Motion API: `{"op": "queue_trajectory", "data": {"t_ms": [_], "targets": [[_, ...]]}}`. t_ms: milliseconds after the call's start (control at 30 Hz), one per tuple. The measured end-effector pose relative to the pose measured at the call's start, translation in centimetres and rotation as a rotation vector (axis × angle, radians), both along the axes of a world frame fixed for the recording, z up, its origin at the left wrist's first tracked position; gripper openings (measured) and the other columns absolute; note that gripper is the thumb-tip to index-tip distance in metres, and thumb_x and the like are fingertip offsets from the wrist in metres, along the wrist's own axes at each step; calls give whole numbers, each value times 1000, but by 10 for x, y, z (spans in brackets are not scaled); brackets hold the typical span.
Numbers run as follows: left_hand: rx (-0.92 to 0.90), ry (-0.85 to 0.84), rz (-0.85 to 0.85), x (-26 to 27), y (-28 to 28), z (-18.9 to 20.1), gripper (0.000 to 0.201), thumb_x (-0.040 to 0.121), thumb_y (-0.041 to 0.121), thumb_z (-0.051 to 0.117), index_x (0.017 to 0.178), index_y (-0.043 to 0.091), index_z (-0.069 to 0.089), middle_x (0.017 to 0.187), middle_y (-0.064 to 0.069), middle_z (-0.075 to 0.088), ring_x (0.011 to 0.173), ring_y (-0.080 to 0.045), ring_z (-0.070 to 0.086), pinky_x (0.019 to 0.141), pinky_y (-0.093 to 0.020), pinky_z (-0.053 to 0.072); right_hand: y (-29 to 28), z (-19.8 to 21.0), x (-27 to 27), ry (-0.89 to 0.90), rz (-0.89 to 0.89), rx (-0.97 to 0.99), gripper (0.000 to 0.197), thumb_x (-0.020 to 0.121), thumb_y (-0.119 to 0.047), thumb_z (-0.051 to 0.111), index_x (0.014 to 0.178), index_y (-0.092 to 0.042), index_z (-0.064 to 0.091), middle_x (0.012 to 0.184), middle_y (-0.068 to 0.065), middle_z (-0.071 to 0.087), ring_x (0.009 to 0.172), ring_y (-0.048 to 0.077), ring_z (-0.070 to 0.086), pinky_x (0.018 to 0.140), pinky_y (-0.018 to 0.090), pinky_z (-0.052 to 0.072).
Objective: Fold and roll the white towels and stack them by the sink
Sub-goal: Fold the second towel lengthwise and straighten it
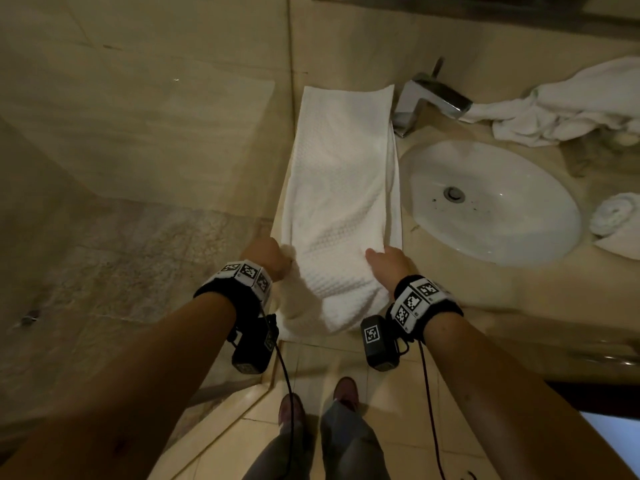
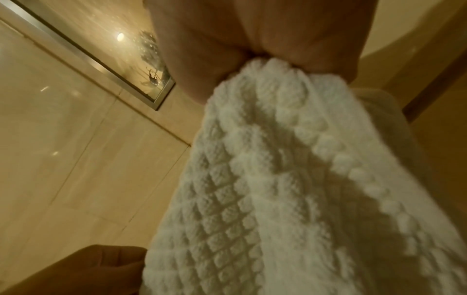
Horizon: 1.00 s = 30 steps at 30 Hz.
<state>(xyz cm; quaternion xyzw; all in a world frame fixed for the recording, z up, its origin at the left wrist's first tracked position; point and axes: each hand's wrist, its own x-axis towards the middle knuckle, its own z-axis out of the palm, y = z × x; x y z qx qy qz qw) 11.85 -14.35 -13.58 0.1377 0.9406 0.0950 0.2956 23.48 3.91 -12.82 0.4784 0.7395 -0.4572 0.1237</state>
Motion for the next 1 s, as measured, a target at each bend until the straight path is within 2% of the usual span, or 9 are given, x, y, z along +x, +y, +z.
{"op": "queue_trajectory", "data": {"t_ms": [133, 233, 333, 433, 567, 667, 800, 900, 1000], "targets": [[67, -2, -35, 4, 0, 8, 35, 94, 25, 47, 93, -5, 65, 97, -20, 65, 93, -32, 64, 65, -31, 43, 15, -1, 6, -84, -27, 87, 47, 96, -33, 46, 129, 0, 53, 133, 17, 55, 117, 34, 55, 93, 30, 43], [204, -2, 87, -2, -9, 15, 30, 96, 16, 44, 82, -4, 62, 88, -24, 63, 94, -37, 65, 76, -37, 50, 19, -1, 12, -114, -53, 85, 58, 94, -41, 51, 136, -1, 48, 138, 18, 52, 121, 36, 52, 95, 35, 42], [276, -14, 181, -3, -10, 18, 27, 98, 12, 41, 88, -6, 59, 99, -31, 64, 95, -40, 65, 82, -44, 54, 17, -1, 10, -123, -61, 81, 55, 93, -38, 54, 132, 0, 50, 131, 19, 56, 114, 35, 56, 84, 33, 42], [215, -20, 192, 1, -5, 15, 40, 98, 23, 45, 118, -11, 49, 118, -27, 58, 105, -40, 61, 87, -44, 53, 14, -2, 6, -128, -93, 45, 51, 89, -31, 60, 127, 2, 52, 125, 17, 59, 108, 34, 58, 81, 32, 43], [105, 53, 137, 3, -2, 6, 72, 86, 55, 58, 127, -2, 46, 122, -17, 57, 108, -34, 57, 77, -32, 45, 12, -3, 8, -87, -113, -14, 68, 80, -31, 74, 134, 2, 48, 130, 16, 57, 114, 35, 57, 88, 31, 45], [108, 40, 156, 1, 0, 0, 60, 84, 45, 65, 121, -1, 52, 118, -17, 60, 104, -32, 59, 71, -31, 43, 13, -3, 8, -78, -84, -17, 79, 79, -36, 76, 139, 1, 42, 138, 16, 52, 121, 34, 54, 93, 33, 44], [48, 60, 134, 0, 2, 7, 32, 93, 22, 54, 113, -3, 57, 116, -19, 61, 105, -34, 59, 73, -34, 44, 13, -11, 8, -64, -111, -9, 81, 79, -40, 76, 141, 0, 41, 139, 16, 51, 121, 35, 53, 100, 36, 45], [44, 97, 100, -4, 1, 14, 30, 91, 17, 52, 113, -1, 58, 116, -19, 61, 106, -35, 59, 80, -35, 47, 11, -11, 6, -16, -217, -6, 69, 85, -46, 65, 133, 2, 50, 132, 18, 56, 116, 34, 56, 89, 32, 45], [159, 179, 126, -10, -3, 21, 25, 91, 17, 51, 103, -2, 61, 108, -21, 64, 101, -37, 59, 77, -36, 45, 9, -8, 5, -17, -229, 82, 46, 97, -31, 44, 125, 4, 55, 128, 21, 57, 114, 35, 55, 83, 34, 41]]}}
